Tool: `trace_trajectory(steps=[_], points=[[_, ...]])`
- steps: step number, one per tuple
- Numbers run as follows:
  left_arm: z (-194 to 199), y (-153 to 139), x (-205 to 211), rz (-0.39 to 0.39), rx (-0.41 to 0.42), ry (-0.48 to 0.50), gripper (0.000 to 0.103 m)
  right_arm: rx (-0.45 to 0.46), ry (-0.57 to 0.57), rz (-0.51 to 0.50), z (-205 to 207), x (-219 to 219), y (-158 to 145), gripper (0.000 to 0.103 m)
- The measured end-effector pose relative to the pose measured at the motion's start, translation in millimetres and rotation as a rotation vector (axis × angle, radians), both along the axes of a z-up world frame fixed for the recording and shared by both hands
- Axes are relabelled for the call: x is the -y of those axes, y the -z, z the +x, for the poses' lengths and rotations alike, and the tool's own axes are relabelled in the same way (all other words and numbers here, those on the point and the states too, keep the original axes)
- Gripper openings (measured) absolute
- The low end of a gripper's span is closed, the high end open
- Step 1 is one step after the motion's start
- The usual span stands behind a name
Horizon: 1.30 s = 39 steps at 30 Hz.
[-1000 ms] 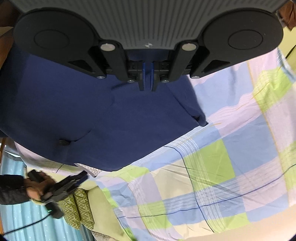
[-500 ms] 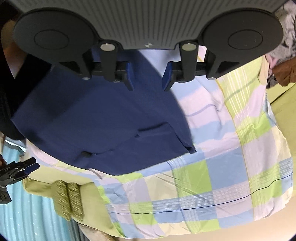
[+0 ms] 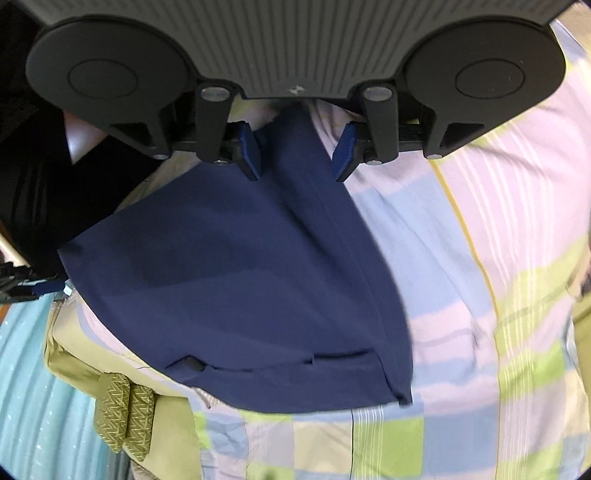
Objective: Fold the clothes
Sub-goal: 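Release the garment with both grippers and lift the folded garment edge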
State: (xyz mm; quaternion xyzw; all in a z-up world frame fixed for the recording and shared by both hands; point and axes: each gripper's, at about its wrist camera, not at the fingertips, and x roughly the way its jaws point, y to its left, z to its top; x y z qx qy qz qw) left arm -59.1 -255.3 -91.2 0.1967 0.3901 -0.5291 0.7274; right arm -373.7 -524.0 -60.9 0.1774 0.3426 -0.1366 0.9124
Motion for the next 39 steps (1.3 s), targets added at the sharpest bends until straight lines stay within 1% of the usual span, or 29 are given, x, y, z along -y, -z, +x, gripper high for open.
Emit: trace_trajectory(steps=[2,3,4,5,6,7,8,9,10,11,12,13,14,15,16,17,18,19,20,22,24,27,30,33,36,38,39], points=[[-2,5,6,0.033,0.015,0.004,0.05,-0.003,0.014,0.01,0,4,5,0.071],[-5,5,7,0.043,0.038,0.007,0.05,-0.003,0.019,0.012,0,5,7,0.071],[-9,2,7,0.039,0.076,0.025,0.05,0.003,0.025,0.001,-2,6,7,0.071],[-13,-1,7,0.036,0.115,0.043,0.051,0.003,0.017,-0.03,-4,5,5,0.071],[-19,-5,5,0.037,0.191,0.075,0.051,0.0,0.002,-0.069,-5,3,2,0.071],[-23,-7,4,0.042,0.237,0.093,0.051,-0.002,-0.013,-0.107,-6,1,-1,0.071],[-29,-12,2,0.051,0.332,0.141,0.051,-0.03,-0.048,-0.189,-6,-4,-5,0.071],[-35,-16,-1,0.06,0.426,0.188,0.051,-0.052,-0.078,-0.249,-5,-8,-8,0.071],[-37,-16,-2,0.068,0.464,0.211,0.051,-0.077,-0.125,-0.317,-4,-14,-10,0.072],[-44,-17,-3,0.093,0.566,0.269,0.051,-0.126,-0.193,-0.412,-2,-21,-11,0.074],[-50,-16,-2,0.121,0.637,0.307,0.051,-0.165,-0.234,-0.473,1,-26,-10,0.078],[-53,-15,-1,0.141,0.666,0.331,0.051,-0.221,-0.277,-0.553,6,-33,-7,0.083],[-61,-10,2,0.193,0.725,0.405,0.051,-0.281,-0.318,-0.616,11,-38,-2,0.086],[-68,-5,4,0.234,0.763,0.464,0.051,-0.336,-0.354,-0.663,16,-42,3,0.089],[-72,-2,5,0.256,0.774,0.49,0.052,-0.399,-0.389,-0.702,21,-46,9,0.09],[-82,5,8,0.301,0.782,0.552,0.054,-0.462,-0.42,-0.719,28,-50,17,0.091],[-86,9,8,0.306,0.785,0.568,0.054,-0.497,-0.44,-0.727,33,-53,21,0.094],[-90,12,9,0.311,0.787,0.584,0.056,-0.52,-0.456,-0.733,36,-56,25,0.099],[-93,18,10,0.325,0.793,0.59,0.057,-0.533,-0.485,-0.763,40,-62,31,0.101],[-97,26,12,0.338,0.802,0.598,0.057,-0.537,-0.525,-0.815,42,-70,39,0.101],[-96,27,12,0.316,0.789,0.581,0.058,-0.545,-0.558,-0.886,42,-77,47,0.101],[-92,26,13,0.3,0.745,0.547,0.058,-0.507,-0.586,-0.988,40,-82,54,0.101],[-89,23,13,0.306,0.726,0.52,0.058,-0.466,-0.624,-1.102,35,-84,62,0.101],[-89,23,12,0.31,0.718,0.492,0.058,-0.418,-0.68,-1.183,34,-84,69,0.101],[-85,18,14,0.315,0.72,0.452,0.059,-0.351,-0.781,-1.279,35,-88,74,0.1],[-89,14,11,0.308,0.734,0.432,0.06,-0.296,-0.801,-1.308,36,-92,72,0.09],[-90,12,10,0.297,0.737,0.427,0.061,-0.264,-0.806,-1.321,35,-93,71,0.079]])
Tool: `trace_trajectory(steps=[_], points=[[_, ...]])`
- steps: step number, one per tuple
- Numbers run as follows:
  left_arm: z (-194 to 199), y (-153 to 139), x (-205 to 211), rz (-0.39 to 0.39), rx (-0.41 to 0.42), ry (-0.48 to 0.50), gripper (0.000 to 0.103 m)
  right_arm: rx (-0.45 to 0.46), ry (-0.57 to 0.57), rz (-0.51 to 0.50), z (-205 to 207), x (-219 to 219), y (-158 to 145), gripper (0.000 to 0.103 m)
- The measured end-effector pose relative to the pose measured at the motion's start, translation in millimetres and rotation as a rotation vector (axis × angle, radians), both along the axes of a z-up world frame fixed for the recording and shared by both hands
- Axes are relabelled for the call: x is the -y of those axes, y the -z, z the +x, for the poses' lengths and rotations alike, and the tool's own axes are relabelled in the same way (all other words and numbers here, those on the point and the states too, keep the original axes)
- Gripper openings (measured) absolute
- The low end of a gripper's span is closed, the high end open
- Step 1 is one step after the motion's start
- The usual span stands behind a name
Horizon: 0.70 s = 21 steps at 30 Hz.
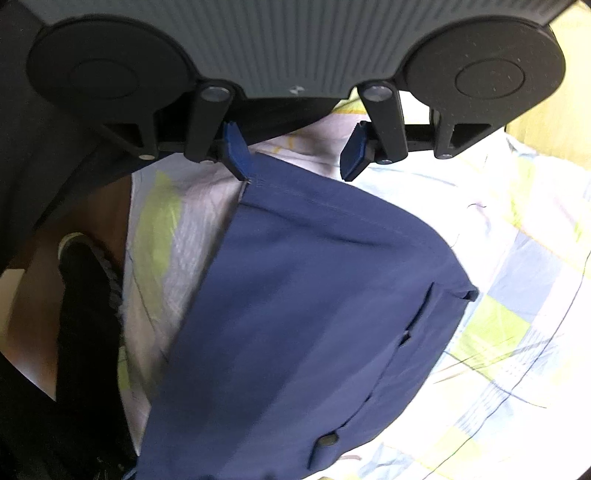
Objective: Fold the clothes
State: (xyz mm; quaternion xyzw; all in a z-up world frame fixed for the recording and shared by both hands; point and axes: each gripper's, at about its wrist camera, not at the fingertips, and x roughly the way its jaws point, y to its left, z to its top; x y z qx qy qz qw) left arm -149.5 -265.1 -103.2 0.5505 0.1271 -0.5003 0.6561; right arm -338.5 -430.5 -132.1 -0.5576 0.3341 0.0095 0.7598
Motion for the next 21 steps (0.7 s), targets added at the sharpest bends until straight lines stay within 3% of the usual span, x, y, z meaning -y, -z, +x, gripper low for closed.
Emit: trace_trajectory(steps=[2,3,4,8,17,21], points=[[-2,-4,-2,-0.023,0.003,0.006,0.064,0.009,-0.022,0.009,2,-1,-5,0.049],[-2,-5,-2,-0.033,0.004,0.013,0.064,0.011,-0.023,0.019,2,-2,-7,0.022],[-3,-7,-2,-0.044,0.005,0.019,0.066,0.012,-0.02,0.03,3,-2,-10,0.003],[-5,-11,-6,-0.094,-0.014,0.063,0.08,0.075,0.037,0.168,8,2,-46,0.003],[-21,-7,-15,-0.159,0.017,0.119,0.084,0.145,0.257,0.555,44,51,-142,0.003],[-28,-3,-14,-0.187,0.015,0.114,0.086,0.151,0.309,0.646,62,66,-167,0.003]])
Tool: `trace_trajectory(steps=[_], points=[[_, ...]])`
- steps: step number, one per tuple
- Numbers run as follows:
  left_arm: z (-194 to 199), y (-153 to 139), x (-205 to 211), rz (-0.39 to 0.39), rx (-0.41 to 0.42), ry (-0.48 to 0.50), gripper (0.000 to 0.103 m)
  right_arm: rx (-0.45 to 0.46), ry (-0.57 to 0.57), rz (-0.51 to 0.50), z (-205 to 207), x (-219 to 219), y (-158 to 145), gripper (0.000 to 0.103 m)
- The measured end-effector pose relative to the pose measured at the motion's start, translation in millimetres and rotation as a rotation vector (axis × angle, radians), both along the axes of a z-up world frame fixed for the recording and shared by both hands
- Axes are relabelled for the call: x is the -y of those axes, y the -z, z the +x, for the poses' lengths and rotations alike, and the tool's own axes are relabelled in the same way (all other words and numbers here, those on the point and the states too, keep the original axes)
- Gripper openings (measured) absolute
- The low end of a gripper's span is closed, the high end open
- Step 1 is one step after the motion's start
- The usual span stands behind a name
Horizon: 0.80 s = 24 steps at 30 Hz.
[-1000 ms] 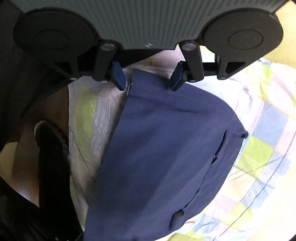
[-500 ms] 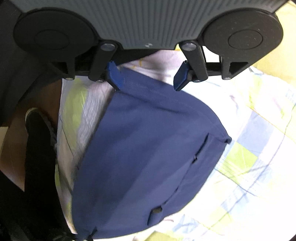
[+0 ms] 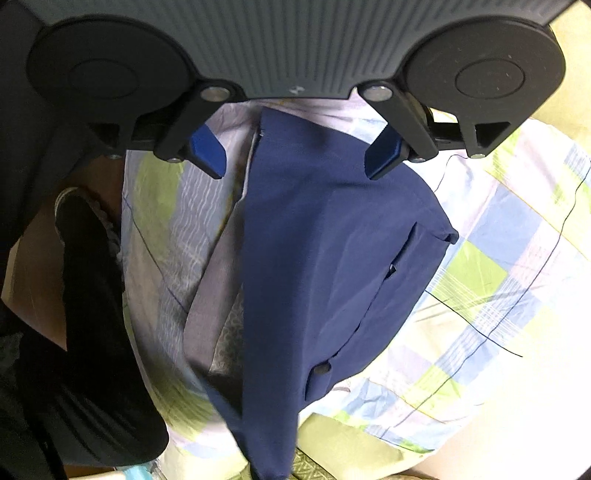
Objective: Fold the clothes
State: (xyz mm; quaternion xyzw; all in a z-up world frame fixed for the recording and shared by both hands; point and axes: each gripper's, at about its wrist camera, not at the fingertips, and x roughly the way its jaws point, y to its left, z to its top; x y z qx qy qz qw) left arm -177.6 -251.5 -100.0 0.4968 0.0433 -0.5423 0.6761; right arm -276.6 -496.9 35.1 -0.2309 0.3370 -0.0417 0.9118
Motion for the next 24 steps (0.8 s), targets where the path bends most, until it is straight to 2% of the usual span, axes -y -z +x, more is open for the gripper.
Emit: trace_trajectory(steps=[2,5,9,13,15,19,24], points=[[-3,5,4,0.002,0.018,-0.002,0.086,0.003,0.013,0.045,11,6,-8,0.003],[-4,11,12,0.004,0.03,-0.023,0.087,0.002,0.023,0.059,23,9,-13,0.003],[6,14,21,-0.005,0.02,-0.068,0.087,0.023,0.054,0.077,25,16,-21,0.003],[10,15,19,0.002,0.018,-0.058,0.087,0.033,0.101,0.128,16,25,-25,0.003],[6,23,19,0.02,0.082,-0.027,0.087,0.041,0.129,0.18,13,33,-26,0.003],[0,32,22,0.043,0.148,-0.004,0.087,0.055,0.171,0.243,13,43,-31,0.003],[-8,45,26,0.059,0.282,0.025,0.087,0.057,0.168,0.226,17,44,-34,0.003]])
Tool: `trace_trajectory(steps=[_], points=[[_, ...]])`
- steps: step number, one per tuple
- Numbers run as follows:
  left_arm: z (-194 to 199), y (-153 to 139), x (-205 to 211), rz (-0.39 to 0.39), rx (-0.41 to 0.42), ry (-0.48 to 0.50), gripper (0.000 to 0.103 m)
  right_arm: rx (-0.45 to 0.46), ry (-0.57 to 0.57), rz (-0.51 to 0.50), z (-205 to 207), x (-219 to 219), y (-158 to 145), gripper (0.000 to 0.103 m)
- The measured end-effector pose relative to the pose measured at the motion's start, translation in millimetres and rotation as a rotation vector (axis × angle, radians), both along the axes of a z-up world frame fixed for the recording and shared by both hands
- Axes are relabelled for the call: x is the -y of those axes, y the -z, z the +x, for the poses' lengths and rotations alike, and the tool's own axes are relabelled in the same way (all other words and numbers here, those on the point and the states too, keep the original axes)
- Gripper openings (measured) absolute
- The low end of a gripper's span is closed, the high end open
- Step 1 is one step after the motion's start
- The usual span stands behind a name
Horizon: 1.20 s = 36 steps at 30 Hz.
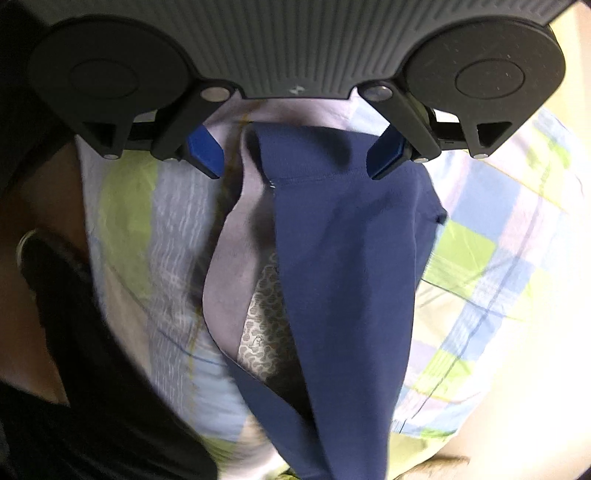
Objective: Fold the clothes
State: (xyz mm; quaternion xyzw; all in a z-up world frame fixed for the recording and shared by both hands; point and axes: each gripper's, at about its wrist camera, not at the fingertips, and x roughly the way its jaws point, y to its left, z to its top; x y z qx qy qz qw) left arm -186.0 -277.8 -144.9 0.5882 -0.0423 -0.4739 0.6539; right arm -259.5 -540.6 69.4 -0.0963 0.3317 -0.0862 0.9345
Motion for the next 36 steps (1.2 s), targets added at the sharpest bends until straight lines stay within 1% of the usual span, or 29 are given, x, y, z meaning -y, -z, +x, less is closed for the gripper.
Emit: trace_trajectory(steps=[1,3,4,5,6,9,13,15,18,22,24,28,30,32,33,35,36], points=[[-1,2,1,0.001,0.019,0.002,0.086,0.001,0.0,0.0,0,0,0,0.003],[-4,10,3,0.018,0.081,0.024,0.077,0.001,0.003,0.002,0,0,1,0.003],[-4,10,3,0.023,0.091,0.028,0.054,0.001,0.005,0.004,0,0,1,0.003],[-2,7,3,0.031,0.086,0.027,0.02,-0.002,0.006,0.006,-1,-1,3,0.003],[1,-3,0,0.0,0.051,0.012,0.008,-0.007,0.006,0.007,-3,-2,5,0.003],[11,-33,-8,-0.095,-0.057,-0.033,0.006,-0.028,-0.005,-0.003,-13,-6,13,0.003],[41,-76,-18,-0.213,-0.332,-0.144,0.004,-0.051,-0.02,0.005,-34,-14,31,0.004],[51,-91,-21,-0.246,-0.407,-0.168,0.004,-0.064,-0.013,0.021,-45,-19,44,0.004],[67,-117,-23,-0.309,-0.511,-0.205,0.003,-0.063,0.006,0.065,-56,-19,55,0.004],[79,-145,-27,-0.378,-0.568,-0.245,0.002,-0.019,0.03,0.121,-64,-11,53,0.004],[78,-156,-28,-0.384,-0.573,-0.253,0.002,0.004,0.038,0.142,-68,-6,53,0.004],[66,-154,-31,-0.334,-0.541,-0.236,0.002,0.006,0.049,0.179,-76,-4,67,0.004],[62,-149,-33,-0.317,-0.543,-0.234,0.001,-0.018,0.048,0.176,-80,-12,84,0.004],[63,-144,-35,-0.313,-0.552,-0.236,0.001,-0.036,0.062,0.133,-87,-24,95,0.019],[65,-141,-37,-0.31,-0.556,-0.239,0.001,-0.041,0.077,0.11,-91,-29,98,0.023],[74,-137,-36,-0.305,-0.565,-0.249,0.001,-0.049,0.105,0.068,-99,-39,103,0.024],[79,-136,-35,-0.303,-0.568,-0.254,0.001,-0.051,0.115,0.054,-102,-42,103,0.028]])
